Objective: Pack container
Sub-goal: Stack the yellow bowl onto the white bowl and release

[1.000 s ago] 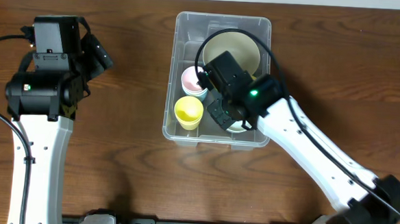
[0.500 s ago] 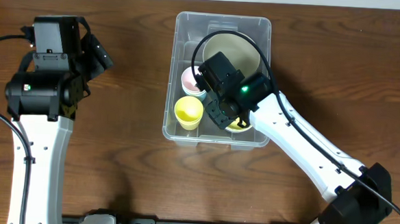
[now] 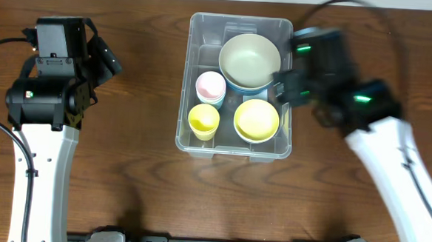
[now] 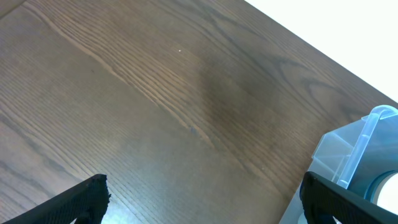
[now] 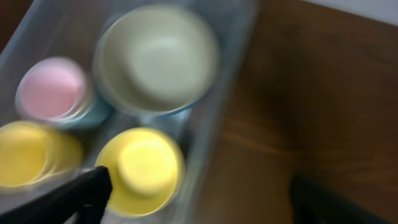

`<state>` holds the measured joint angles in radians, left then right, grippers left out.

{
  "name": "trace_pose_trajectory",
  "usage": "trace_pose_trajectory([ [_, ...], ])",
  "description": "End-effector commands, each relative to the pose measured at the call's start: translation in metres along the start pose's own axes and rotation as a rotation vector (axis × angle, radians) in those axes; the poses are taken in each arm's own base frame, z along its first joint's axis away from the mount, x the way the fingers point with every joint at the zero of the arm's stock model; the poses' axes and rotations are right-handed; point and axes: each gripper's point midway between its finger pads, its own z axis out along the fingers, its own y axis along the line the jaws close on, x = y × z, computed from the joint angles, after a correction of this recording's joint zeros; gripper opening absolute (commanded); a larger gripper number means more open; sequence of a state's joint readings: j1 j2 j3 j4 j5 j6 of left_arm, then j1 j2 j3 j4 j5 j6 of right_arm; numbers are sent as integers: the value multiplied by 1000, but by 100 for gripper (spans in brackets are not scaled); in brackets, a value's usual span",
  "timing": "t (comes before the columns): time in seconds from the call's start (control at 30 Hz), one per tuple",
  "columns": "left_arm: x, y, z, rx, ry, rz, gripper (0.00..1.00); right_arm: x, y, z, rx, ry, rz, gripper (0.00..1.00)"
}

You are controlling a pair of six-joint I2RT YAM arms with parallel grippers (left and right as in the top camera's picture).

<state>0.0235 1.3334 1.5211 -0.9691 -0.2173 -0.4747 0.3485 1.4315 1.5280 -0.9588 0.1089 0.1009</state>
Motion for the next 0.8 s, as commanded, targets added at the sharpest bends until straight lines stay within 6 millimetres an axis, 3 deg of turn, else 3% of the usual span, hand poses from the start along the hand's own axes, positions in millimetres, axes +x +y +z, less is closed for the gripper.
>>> trace_pose_trajectory([
  [0.0,-4,2,-1,-13,-13,-6,98,-13,-43,-21,56,-75,139,99],
  [0.1,-4,2,-1,-13,-13,-6,98,-14,-73,-33,110,-103,198,99],
  [0.2,-4,2,-1,-13,-13,-6,98,-8,-90,-38,144,-95,233,99],
  [0.77,-4,2,-1,-13,-13,-5,98,-3,-93,-37,151,-73,239,99],
])
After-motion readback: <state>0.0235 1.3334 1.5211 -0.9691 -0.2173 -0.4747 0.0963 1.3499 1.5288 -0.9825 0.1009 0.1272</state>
